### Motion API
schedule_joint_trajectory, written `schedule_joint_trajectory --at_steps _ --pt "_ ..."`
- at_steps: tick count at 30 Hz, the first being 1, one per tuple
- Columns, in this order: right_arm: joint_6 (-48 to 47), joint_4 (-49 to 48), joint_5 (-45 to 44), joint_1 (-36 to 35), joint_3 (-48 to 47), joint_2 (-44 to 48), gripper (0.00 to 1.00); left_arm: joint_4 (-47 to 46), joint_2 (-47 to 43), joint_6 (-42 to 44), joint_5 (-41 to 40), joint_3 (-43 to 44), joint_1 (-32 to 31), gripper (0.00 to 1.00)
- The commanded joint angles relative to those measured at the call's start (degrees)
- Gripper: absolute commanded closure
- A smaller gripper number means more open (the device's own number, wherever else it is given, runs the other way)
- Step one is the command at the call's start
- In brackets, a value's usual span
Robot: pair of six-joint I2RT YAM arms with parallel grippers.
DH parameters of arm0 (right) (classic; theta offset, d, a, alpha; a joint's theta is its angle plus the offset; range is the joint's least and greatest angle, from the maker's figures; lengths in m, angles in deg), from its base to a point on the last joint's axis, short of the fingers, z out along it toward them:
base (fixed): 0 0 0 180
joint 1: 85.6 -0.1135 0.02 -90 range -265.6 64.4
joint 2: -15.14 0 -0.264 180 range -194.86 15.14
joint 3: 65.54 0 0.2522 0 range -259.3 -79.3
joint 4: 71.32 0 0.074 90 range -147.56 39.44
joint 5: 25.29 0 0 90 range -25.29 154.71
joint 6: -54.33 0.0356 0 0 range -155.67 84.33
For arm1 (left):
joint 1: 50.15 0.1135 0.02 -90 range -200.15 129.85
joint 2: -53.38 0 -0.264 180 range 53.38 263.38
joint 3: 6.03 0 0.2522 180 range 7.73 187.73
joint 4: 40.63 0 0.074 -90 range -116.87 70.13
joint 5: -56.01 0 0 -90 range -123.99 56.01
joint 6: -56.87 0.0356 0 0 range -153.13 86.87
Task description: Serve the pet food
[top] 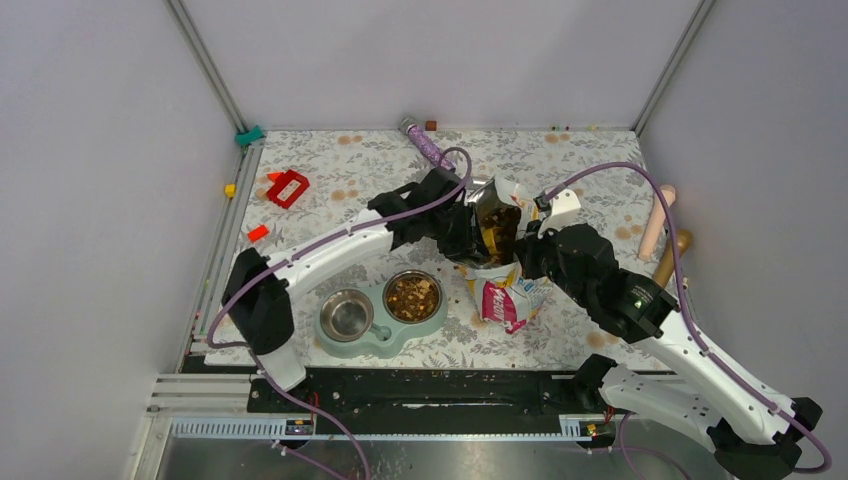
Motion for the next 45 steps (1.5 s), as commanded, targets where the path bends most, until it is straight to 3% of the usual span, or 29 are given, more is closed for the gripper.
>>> schedule_joint_trajectory --at_steps 1,8,15,31,37,45 --pt "-0.5 -1.6 -0.5 -0.4 0.0 1.1 1.00 -26.9 -5.0 -5.5 5.0 -13.2 0.1 1.00" --pt "-0.8 -2.2 -0.7 -0.4 0.5 1.5 1.00 -49.4 -16.8 -9.6 8.4 -30.8 0.0 1.00" --pt "-1.0 -2.2 -0.9 -0.4 0.7 2.0 1.00 -58.2 -18.5 -13.0 10.0 -36.3 0.0 1.00" --pt "-1.1 -2.2 -2.3 -0.5 1.2 4.8 1.00 -59.4 -28.1 -12.4 8.1 -40.0 1.8 1.00" --pt "-1.0 -2.2 -1.9 -0.4 1.1 4.9 1.00 -67.4 -28.5 -17.2 13.1 -43.3 3.7 1.00" --pt "-0.9 -2.3 -2.7 -0.4 1.2 5.9 1.00 -69.9 -28.9 -20.2 16.8 -45.2 4.1 1.00"
